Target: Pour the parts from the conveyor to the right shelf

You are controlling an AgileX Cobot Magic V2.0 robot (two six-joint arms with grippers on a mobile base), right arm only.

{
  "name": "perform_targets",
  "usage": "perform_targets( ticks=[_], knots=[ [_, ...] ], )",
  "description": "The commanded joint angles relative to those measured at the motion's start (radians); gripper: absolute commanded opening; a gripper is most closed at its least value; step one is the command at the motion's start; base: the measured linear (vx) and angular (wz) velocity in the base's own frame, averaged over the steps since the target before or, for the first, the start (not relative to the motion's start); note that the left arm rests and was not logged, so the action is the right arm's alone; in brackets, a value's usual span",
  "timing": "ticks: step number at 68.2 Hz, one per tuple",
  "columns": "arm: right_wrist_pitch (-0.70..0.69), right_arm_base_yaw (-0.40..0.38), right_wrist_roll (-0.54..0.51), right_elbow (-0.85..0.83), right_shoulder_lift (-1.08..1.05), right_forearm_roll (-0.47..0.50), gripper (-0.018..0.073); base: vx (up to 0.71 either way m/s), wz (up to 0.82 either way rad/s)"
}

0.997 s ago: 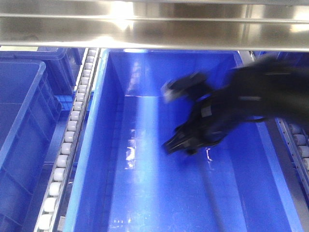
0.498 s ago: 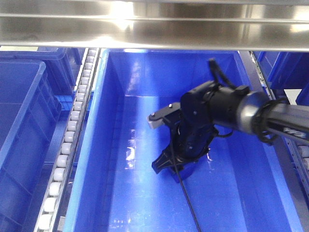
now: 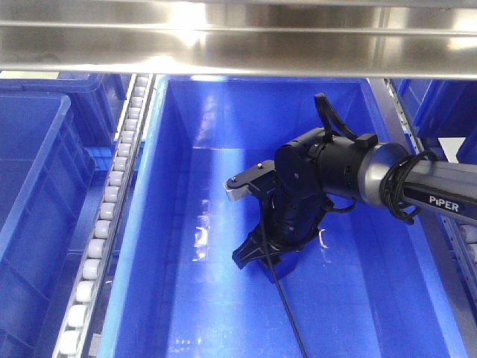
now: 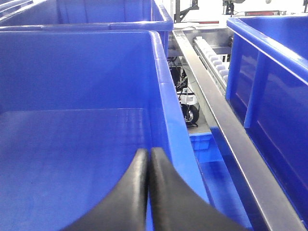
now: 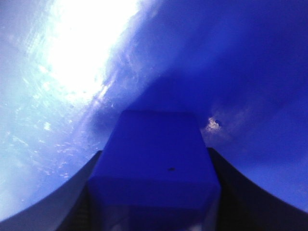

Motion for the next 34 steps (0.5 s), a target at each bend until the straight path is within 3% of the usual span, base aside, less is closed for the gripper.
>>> perform_targets(
  ticks=[1, 9, 24, 29, 34],
  knots=[
    [-0.034, -0.001, -0.007, -0.021, -0.031, -0.006, 0.0097, 0.0, 0.0],
    [-0.034, -0.001, -0.003, -0.021, -0.034, -0.006, 0.0242, 0.0, 0.0],
    [-0.045, -0.001, 0.012, -0.021, -0.05, -0.007, 0.0648, 0.0, 0.0],
    [-0.057, -0.001, 0.012, -0.02, -0.068, -0.007, 0.0728, 0.0, 0.0],
    [-0.077, -0.001, 0.015, -0.02, -0.093, -0.006, 0.0727, 0.0, 0.0]
  ],
)
